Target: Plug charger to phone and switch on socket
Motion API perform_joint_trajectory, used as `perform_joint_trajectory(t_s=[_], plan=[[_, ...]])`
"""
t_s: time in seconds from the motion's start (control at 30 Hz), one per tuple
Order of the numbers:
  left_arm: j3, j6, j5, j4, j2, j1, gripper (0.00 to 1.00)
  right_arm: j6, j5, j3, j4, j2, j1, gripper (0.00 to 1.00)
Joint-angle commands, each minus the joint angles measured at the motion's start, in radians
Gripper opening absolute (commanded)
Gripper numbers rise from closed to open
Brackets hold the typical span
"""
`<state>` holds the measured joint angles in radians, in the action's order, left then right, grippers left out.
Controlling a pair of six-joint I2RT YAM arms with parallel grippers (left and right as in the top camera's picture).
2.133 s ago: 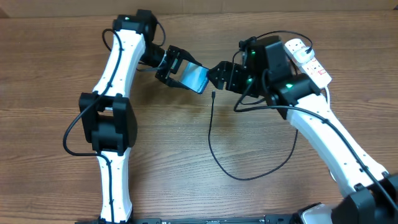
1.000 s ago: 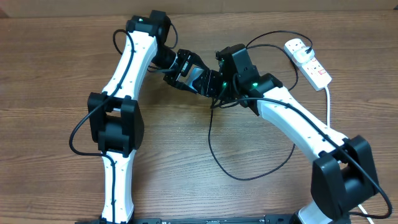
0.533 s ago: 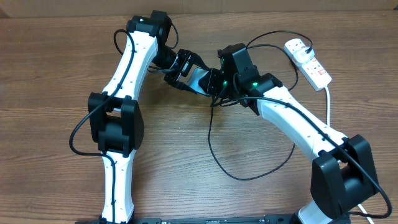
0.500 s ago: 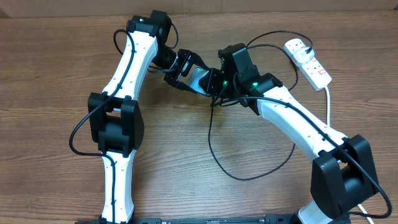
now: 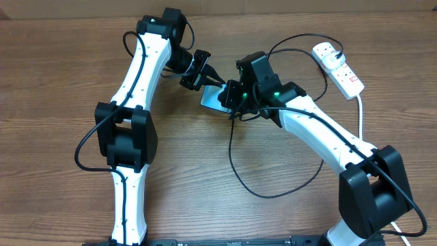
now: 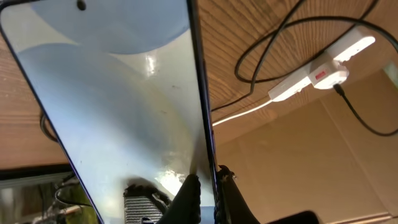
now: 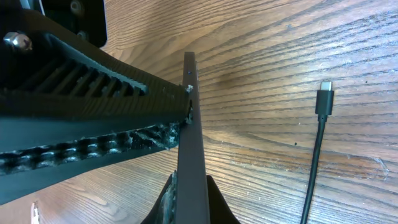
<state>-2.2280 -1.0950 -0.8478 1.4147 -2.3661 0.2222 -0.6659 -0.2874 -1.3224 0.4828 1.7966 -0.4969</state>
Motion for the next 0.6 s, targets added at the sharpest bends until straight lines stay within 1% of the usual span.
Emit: perform_joint_trajectory(t_s=[0.0,0.13,0.23,0.27,0.3,0.43,0.5,0.57], plan=[[-0.008,0.106,-0.019,0.020,-0.001,0.008,0.04,0.007,0.025,-0.027,-0.037,-0.015,0.047,0.04],[-0.008,0.265,-0.045,0.019,-0.001,-0.007,0.07,0.007,0.024,-0.027,-0.036,-0.034,0.102,0.04],[-0.008,0.433,-0.106,0.013,-0.001,-0.022,0.10,0.007,0.024,-0.028,-0.037,-0.064,0.150,0.04],[-0.008,0.483,-0.135,0.003,-0.001,-0.026,0.09,0.007,0.024,-0.028,-0.038,-0.076,0.165,0.04],[-0.008,0.530,-0.162,-0.006,-0.001,-0.028,0.05,0.007,0.024,-0.028,-0.038,-0.089,0.180,0.04],[-0.008,0.663,-0.255,-0.034,-0.001,-0.035,0.04,-0.008,0.016,-0.028,-0.045,-0.146,0.235,0.04],[-0.008,0.723,-0.350,-0.055,-0.001,-0.036,0.11,-0.051,0.004,-0.028,-0.055,-0.168,0.254,0.04],[-0.008,0.750,-0.443,-0.077,-0.001,-0.036,0.20,-0.103,-0.034,-0.028,-0.083,-0.182,0.266,0.04]])
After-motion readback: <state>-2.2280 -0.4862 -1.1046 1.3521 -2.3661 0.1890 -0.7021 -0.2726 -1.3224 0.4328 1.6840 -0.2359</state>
